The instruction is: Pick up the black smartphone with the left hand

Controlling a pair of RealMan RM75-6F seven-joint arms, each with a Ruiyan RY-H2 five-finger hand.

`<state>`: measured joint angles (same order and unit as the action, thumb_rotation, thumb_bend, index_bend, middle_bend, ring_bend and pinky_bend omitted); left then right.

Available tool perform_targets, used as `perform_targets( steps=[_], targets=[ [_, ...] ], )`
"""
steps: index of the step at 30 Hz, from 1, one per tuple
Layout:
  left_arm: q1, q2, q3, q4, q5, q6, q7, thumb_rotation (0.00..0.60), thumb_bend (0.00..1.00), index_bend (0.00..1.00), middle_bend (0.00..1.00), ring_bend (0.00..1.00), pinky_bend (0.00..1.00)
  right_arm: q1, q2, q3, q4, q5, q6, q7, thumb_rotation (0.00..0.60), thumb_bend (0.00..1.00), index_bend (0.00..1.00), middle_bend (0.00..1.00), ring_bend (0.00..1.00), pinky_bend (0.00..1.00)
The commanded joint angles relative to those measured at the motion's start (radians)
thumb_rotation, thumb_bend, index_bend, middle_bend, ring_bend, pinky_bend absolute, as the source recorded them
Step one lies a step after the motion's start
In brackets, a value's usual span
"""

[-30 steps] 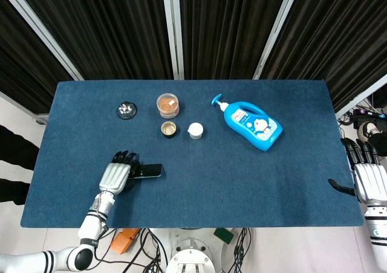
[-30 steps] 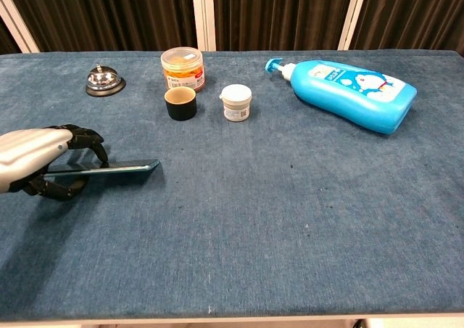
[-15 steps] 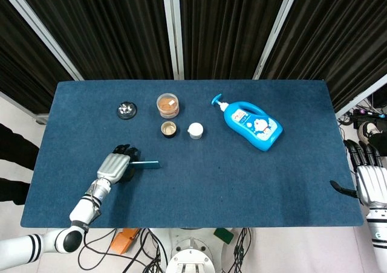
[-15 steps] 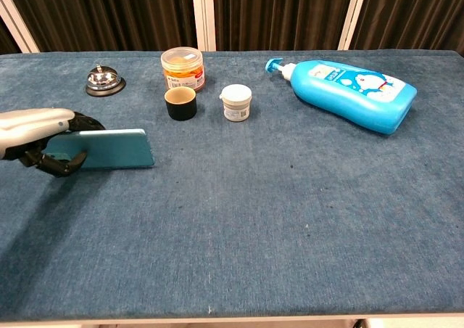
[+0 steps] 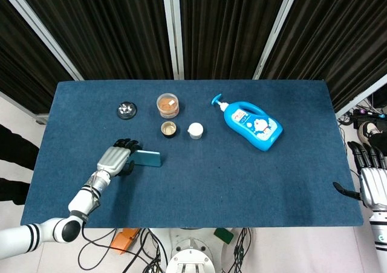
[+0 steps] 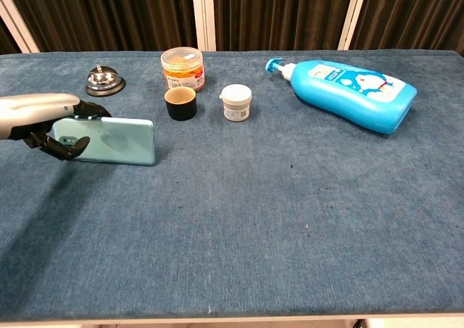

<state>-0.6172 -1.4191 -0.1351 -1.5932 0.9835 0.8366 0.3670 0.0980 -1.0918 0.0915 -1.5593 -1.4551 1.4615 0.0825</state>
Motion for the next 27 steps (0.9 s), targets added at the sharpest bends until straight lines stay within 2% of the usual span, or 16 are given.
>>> perform_targets(
  steps=[1, 3, 9, 14, 16, 19, 23, 27],
  targets=[
    [0.013, 0.012, -0.007, -0.017, 0.019, 0.050, -0.026, 0.600, 0.62, 0.19, 0.07, 0.00, 0.02, -0.001, 0.001, 0.000, 0.000, 0.000, 0.001, 0.000, 0.600, 0.23, 0.05, 0.13, 0.00, 0.05],
    [0.031, 0.027, -0.013, -0.032, 0.036, 0.097, -0.044, 0.600, 0.62, 0.18, 0.07, 0.00, 0.02, -0.001, 0.003, 0.001, 0.000, 0.000, 0.002, 0.001, 0.600, 0.23, 0.05, 0.13, 0.00, 0.05],
    [0.150, 0.088, -0.018, -0.081, 0.128, 0.352, -0.102, 0.600, 0.58, 0.17, 0.07, 0.00, 0.02, -0.002, 0.009, 0.004, 0.005, 0.004, 0.000, 0.004, 0.600, 0.23, 0.05, 0.13, 0.00, 0.05],
    [0.272, 0.141, 0.015, -0.090, 0.222, 0.554, -0.151, 0.600, 0.39, 0.17, 0.07, 0.01, 0.02, 0.002, 0.011, 0.005, 0.009, 0.004, -0.009, 0.014, 0.600, 0.23, 0.05, 0.13, 0.00, 0.05],
    [0.320, 0.170, 0.044, -0.091, 0.259, 0.607, -0.172, 0.600, 0.27, 0.17, 0.07, 0.02, 0.02, 0.005, 0.014, 0.002, 0.009, 0.005, -0.022, 0.021, 0.600, 0.23, 0.05, 0.13, 0.00, 0.05],
    [0.384, 0.214, 0.092, -0.102, 0.302, 0.664, -0.184, 0.600, 0.22, 0.17, 0.07, 0.02, 0.01, 0.010, 0.018, -0.001, 0.002, 0.000, -0.034, 0.023, 0.600, 0.23, 0.03, 0.12, 0.00, 0.05],
    [0.459, 0.252, 0.140, -0.127, 0.336, 0.732, -0.168, 0.600, 0.19, 0.17, 0.07, 0.02, 0.01, 0.015, 0.019, -0.004, -0.006, -0.024, -0.027, 0.020, 0.600, 0.23, 0.03, 0.12, 0.00, 0.05],
    [0.509, 0.257, 0.165, -0.137, 0.368, 0.775, -0.183, 0.600, 0.19, 0.17, 0.07, 0.02, 0.01, 0.023, 0.017, -0.008, -0.014, -0.042, -0.029, 0.017, 0.600, 0.23, 0.03, 0.12, 0.00, 0.05]
  ],
)
